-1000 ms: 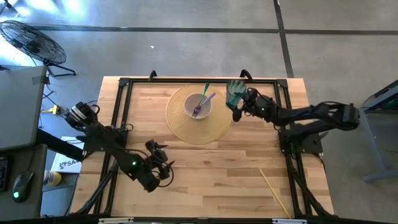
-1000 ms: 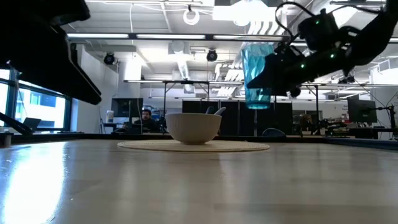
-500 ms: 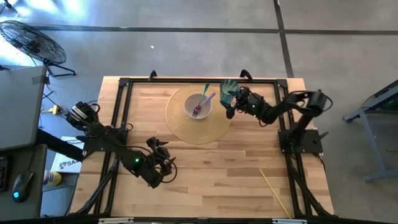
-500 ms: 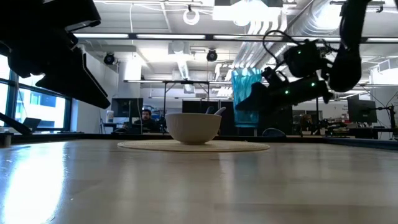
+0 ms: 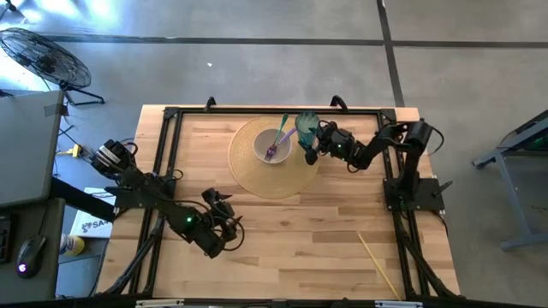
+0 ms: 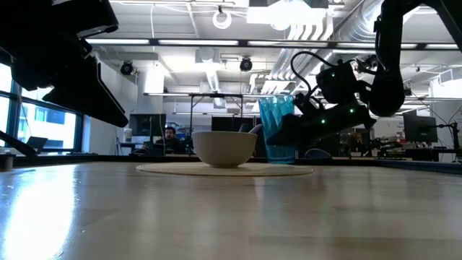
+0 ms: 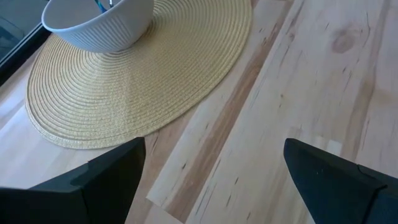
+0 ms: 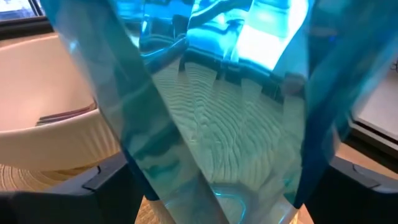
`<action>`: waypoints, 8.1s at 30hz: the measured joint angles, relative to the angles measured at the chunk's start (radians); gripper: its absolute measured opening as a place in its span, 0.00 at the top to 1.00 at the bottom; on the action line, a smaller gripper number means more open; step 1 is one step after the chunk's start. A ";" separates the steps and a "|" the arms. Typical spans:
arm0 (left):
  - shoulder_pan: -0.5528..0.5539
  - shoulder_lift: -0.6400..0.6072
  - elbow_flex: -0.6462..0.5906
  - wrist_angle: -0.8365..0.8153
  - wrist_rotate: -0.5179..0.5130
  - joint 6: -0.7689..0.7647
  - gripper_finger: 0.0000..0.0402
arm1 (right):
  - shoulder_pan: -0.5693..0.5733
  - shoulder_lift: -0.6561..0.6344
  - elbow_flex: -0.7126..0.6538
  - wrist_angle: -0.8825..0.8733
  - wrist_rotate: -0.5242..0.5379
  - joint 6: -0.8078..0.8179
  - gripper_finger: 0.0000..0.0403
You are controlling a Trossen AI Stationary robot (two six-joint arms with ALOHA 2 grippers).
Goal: Pick & Place Utensil
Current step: Put the blue cup on the mat to the top right of the white bowl, then put the yellow straw into the blue cup, then return to Home Position
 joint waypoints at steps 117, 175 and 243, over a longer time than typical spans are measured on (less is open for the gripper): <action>-0.015 -0.158 0.000 -0.276 0.470 -0.023 0.06 | 1.036 -0.262 0.316 -1.913 -0.475 1.467 0.66; -0.015 -0.158 0.000 -0.100 0.476 -0.024 0.06 | 0.656 -0.968 0.728 -1.775 0.752 0.420 1.00; -0.015 -0.158 0.000 -0.101 0.485 -0.024 0.06 | 0.684 -0.994 0.349 -1.599 0.277 0.382 0.51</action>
